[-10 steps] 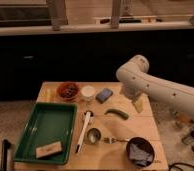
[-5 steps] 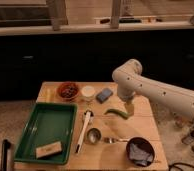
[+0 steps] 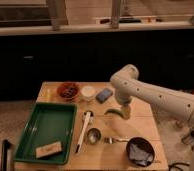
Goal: Place pepper in tray
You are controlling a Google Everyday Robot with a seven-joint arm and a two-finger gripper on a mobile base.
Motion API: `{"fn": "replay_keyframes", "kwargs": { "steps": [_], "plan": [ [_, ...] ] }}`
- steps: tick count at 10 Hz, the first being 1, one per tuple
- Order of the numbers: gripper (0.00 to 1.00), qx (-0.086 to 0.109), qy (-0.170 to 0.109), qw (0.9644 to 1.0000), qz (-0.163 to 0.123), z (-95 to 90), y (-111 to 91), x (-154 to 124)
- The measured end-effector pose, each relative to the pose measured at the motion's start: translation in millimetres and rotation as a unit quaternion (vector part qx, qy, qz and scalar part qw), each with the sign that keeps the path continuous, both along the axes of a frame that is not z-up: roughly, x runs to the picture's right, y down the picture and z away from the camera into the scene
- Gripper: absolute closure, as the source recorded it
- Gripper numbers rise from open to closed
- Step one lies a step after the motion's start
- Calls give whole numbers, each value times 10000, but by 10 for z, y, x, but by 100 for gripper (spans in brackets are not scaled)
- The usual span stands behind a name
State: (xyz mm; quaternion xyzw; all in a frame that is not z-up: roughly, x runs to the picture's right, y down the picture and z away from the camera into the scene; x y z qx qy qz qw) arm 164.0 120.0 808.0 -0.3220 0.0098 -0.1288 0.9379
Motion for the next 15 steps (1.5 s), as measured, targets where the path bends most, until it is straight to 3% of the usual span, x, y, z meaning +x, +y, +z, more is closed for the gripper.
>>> {"fn": "replay_keyframes", "kwargs": {
  "steps": [4, 6, 10, 13, 14, 15],
  "plan": [
    [20, -56, 359, 9984, 430, 198, 198, 10],
    [20, -5, 400, 9969, 675, 351, 295, 40],
    [20, 136, 243, 9951, 952, 550, 326, 64],
    [20, 115, 79, 9940, 1082, 683, 335, 29],
    [23, 91, 39, 9934, 1140, 720, 359, 38],
    [34, 57, -5, 9929, 1189, 768, 398, 43]
  ]
}}
